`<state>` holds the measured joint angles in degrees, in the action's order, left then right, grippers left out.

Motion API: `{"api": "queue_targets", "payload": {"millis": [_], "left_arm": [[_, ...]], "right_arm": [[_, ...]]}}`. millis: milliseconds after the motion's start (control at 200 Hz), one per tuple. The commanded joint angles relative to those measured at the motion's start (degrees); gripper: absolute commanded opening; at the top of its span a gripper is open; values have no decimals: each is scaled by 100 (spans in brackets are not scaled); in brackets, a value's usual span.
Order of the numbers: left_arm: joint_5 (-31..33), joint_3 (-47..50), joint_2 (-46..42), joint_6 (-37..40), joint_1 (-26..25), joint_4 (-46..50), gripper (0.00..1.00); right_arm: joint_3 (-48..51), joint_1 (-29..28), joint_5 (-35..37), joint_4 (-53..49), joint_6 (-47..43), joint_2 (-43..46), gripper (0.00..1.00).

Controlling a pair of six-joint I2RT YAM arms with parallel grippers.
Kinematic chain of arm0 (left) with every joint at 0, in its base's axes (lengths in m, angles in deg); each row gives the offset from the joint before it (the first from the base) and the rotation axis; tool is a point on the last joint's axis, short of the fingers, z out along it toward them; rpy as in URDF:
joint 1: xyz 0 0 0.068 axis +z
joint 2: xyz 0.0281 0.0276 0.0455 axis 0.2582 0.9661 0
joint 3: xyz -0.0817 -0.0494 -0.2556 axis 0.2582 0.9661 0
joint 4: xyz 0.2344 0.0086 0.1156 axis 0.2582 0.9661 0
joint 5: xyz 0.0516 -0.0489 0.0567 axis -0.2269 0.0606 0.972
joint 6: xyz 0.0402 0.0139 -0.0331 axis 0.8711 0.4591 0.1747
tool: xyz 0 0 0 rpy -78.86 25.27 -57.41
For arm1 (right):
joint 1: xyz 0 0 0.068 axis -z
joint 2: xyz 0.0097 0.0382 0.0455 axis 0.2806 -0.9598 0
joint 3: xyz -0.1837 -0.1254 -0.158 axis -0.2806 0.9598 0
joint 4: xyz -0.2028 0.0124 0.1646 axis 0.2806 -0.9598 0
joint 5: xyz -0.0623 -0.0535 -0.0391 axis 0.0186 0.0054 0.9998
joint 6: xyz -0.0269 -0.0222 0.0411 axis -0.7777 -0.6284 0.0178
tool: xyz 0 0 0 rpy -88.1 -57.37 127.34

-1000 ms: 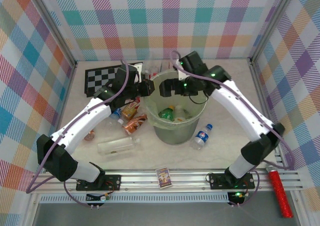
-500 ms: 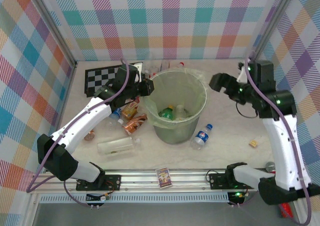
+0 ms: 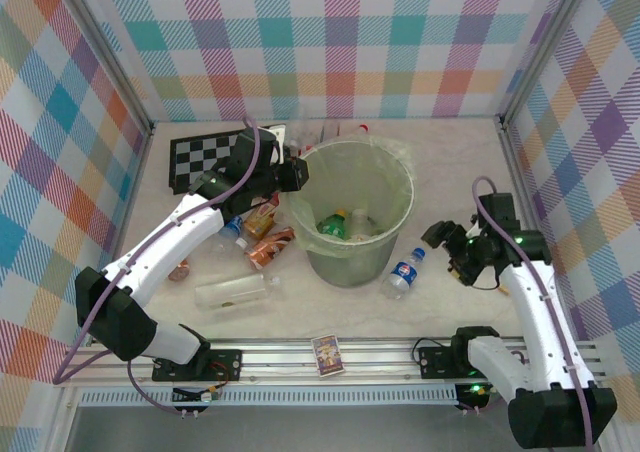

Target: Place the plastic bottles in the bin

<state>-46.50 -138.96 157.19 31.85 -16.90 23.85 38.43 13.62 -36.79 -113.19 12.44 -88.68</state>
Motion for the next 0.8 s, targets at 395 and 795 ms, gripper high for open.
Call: {"api": "queue_targets", "payload": {"millis": [395, 795], "left_arm": [[65, -88, 91, -97, -31, -44, 19], [63, -111, 101, -119, -25, -18, 19]], "right_arm": [[1495, -512, -773, 2379, 805, -1117, 85], [1659, -673, -671, 3294, 768, -2334, 82]]}}
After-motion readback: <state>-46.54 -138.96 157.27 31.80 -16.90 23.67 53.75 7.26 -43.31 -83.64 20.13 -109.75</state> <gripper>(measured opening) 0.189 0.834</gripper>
